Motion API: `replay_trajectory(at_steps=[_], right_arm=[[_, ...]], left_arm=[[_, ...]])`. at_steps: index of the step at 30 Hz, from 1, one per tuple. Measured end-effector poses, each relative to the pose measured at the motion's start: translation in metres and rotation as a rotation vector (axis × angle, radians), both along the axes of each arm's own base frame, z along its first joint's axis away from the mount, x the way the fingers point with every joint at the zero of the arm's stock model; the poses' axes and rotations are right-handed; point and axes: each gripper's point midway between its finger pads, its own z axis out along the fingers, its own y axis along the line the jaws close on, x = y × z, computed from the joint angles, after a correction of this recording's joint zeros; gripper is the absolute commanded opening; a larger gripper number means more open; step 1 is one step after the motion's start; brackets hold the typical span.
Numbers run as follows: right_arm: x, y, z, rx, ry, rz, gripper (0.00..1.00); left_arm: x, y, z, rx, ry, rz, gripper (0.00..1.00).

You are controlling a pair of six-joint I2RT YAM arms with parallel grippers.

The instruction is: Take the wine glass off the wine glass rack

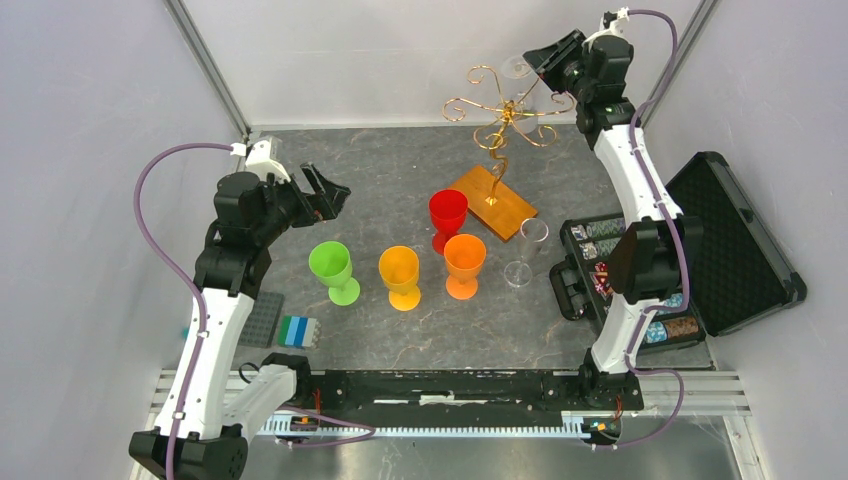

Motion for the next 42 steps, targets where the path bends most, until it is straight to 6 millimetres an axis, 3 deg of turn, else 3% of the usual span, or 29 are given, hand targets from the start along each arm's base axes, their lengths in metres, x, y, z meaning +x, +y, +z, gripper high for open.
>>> replay_trajectory(at_steps=[10,42], right_arm=[[-0.001,0.0,-0.001,-0.008,0.005,0.004,0.0],[0.0,-0.016,0.007,-0.056,-0.011,-0.018,0.0]], left_arm=[[-0.001,0.0,0.001,0.0,-0.003,0.0,1.0],[-0.004,0.001,0.005,-0.001,-0.018,0.004,1.0]])
